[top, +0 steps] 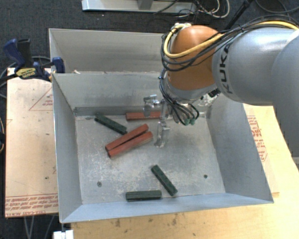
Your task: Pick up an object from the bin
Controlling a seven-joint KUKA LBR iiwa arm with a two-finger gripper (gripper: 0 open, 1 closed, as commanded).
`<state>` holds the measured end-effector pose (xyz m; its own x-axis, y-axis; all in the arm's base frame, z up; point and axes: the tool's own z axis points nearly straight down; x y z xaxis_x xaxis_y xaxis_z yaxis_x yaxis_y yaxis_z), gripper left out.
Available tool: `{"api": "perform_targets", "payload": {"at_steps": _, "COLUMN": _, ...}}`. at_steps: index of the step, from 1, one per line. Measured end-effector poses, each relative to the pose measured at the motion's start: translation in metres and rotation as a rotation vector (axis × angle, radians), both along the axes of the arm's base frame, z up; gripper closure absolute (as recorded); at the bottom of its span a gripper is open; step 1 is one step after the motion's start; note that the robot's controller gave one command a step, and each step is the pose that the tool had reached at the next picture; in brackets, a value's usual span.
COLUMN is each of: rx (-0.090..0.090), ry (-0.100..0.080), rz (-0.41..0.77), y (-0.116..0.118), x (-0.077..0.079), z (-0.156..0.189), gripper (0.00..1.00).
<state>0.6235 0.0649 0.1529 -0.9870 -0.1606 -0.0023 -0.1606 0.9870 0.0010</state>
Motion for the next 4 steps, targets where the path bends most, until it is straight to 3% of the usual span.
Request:
{"api": "perform_targets", "payload": {"at_steps": 1, "rx": 0.0, "ry": -0.006, "rz": 0.254, "y": 0.015, "x": 0.004, "z": -0.063, "gripper": 0.0}}
{"api": "perform_targets", "payload": {"at_steps": 2, "rx": 0.0, "ry": -0.003, "rz": 0.356, "y": 0.023, "x": 0.011, "z": -0.082, "gripper": 1.0}}
{"api": "perform_targets", "payload": {"at_steps": 4, "rx": 0.0, "ry": 0.002, "rz": 0.355, "y": 0.023, "x": 0.009, "z": -0.079, "gripper": 1.0}}
